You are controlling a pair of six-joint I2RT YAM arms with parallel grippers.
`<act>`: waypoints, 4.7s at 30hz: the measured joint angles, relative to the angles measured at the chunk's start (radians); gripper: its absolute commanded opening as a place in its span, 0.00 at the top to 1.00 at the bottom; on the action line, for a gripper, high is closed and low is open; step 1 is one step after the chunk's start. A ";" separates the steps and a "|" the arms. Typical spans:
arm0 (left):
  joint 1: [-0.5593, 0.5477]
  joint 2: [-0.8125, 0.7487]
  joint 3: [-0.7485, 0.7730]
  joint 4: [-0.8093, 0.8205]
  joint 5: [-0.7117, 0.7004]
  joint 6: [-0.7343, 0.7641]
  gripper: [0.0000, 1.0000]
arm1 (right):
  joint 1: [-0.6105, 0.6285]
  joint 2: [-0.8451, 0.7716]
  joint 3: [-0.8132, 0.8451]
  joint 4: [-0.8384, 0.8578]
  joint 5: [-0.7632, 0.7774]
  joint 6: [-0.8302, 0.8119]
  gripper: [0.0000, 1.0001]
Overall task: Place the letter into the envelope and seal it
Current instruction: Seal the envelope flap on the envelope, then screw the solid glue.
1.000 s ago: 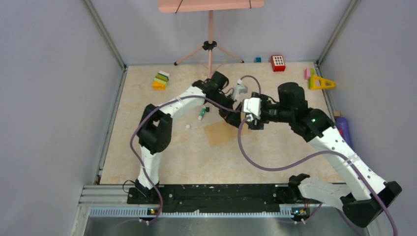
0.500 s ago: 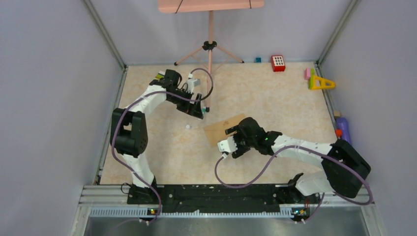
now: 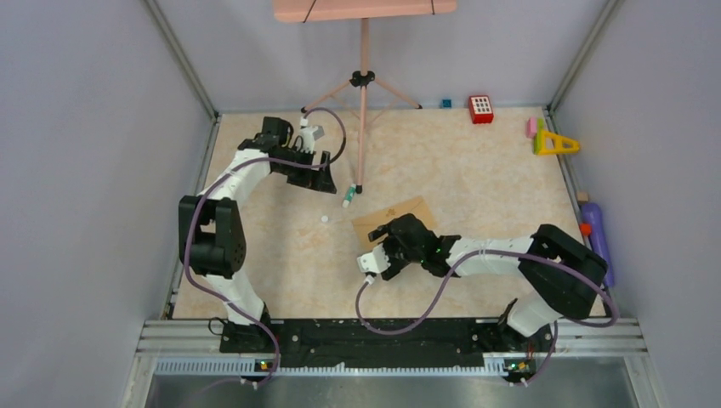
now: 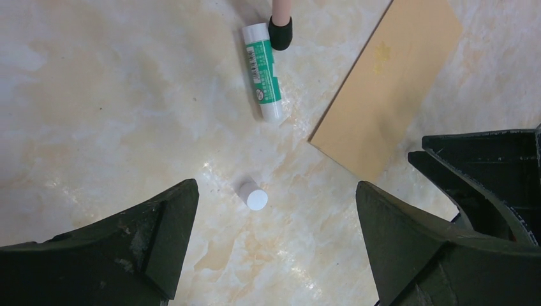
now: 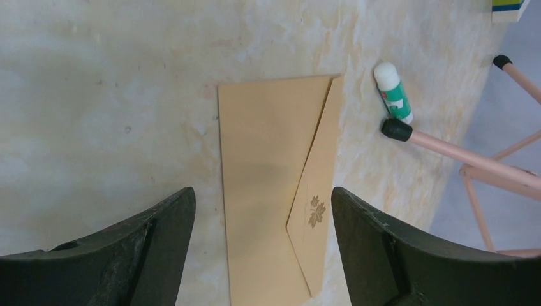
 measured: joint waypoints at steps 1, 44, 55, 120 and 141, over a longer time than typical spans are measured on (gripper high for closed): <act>0.004 0.000 -0.003 0.001 -0.003 -0.005 0.01 | 0.008 0.006 0.000 0.012 0.002 0.003 0.23; -0.215 0.188 0.033 0.056 -0.279 -0.047 0.09 | -0.286 -0.383 0.338 -0.335 -0.315 0.377 0.20; -0.217 0.243 0.148 0.043 -0.320 -0.055 0.24 | -0.286 -0.406 0.254 -0.350 -0.345 0.402 0.20; -0.180 -0.106 0.086 -0.018 0.030 0.228 1.00 | -0.598 -0.354 0.316 -0.270 -0.746 0.916 0.19; -0.440 -0.171 -0.048 -0.084 0.060 0.418 1.00 | -0.631 -0.027 0.262 0.064 -1.121 1.633 0.42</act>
